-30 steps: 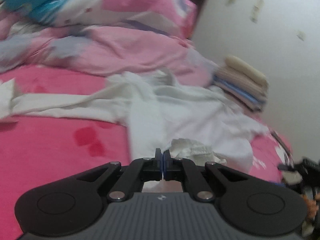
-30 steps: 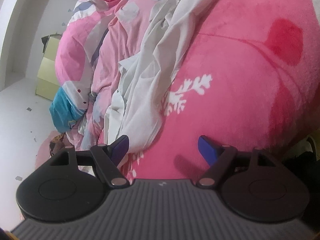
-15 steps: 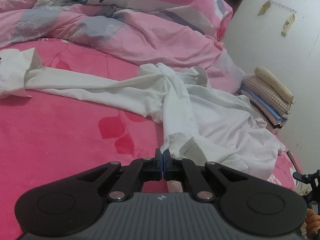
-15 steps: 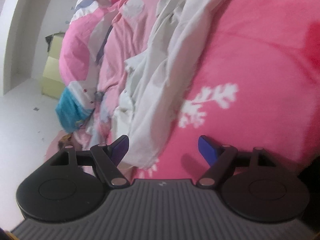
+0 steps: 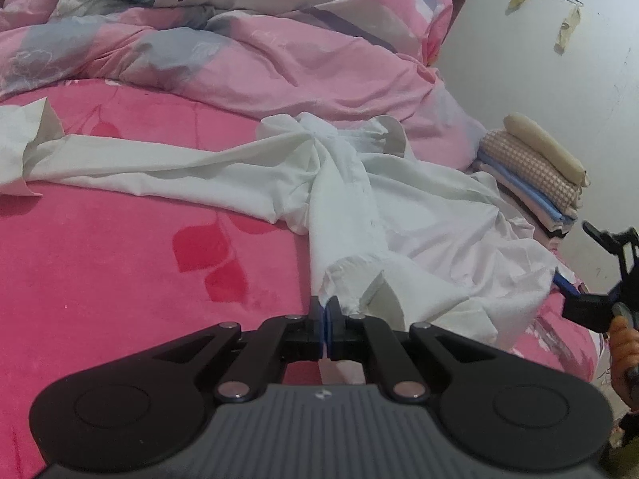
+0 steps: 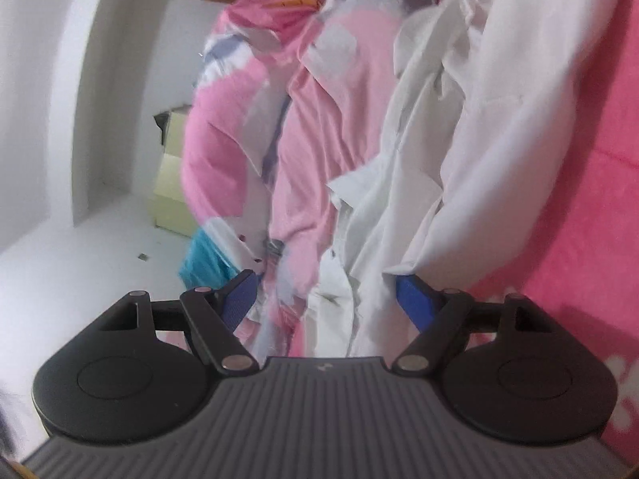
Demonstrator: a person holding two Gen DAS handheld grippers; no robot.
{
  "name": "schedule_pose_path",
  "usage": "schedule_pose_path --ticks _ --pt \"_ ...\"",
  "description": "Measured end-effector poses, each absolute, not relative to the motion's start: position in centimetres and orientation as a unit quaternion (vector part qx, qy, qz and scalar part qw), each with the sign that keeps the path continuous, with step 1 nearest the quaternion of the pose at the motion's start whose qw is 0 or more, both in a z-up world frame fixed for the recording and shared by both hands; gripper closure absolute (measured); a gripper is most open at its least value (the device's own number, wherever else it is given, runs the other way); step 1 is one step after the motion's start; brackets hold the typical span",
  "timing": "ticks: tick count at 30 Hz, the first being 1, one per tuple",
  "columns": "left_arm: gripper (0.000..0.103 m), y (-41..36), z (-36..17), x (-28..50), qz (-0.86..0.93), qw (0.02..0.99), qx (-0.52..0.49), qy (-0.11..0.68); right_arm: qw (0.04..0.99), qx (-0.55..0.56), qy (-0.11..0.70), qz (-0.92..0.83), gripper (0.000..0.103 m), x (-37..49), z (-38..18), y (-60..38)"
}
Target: Fold clothes
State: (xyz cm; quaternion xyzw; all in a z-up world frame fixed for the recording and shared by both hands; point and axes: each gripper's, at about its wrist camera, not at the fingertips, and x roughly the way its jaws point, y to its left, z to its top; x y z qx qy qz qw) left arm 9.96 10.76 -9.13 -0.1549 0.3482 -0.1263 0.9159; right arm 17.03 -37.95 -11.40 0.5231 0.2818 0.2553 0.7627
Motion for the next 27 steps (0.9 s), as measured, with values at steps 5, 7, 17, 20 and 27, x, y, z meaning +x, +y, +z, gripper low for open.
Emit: schedule_pose_path --ticks 5,7,17,20,27 --pt "0.101 10.6 -8.8 9.5 -0.141 0.919 -0.153 0.335 0.783 0.46 0.352 0.227 0.025 15.8 -12.2 -36.8" --pt "0.101 10.5 -7.9 8.6 -0.156 0.924 -0.155 0.314 0.786 0.44 0.367 0.231 0.026 16.0 -12.7 -35.5" --pt "0.1 10.8 -3.1 3.2 -0.25 0.926 -0.152 0.24 0.816 0.399 0.336 0.251 0.097 14.8 -9.2 -34.6" --pt "0.1 10.5 -2.6 2.1 -0.292 0.912 -0.148 0.245 0.824 0.412 0.304 0.241 0.097 13.3 -6.8 -38.1" --pt "0.1 8.9 -3.6 0.5 -0.349 0.886 -0.1 0.288 0.82 0.47 0.283 0.161 0.097 12.1 -6.7 -45.6"
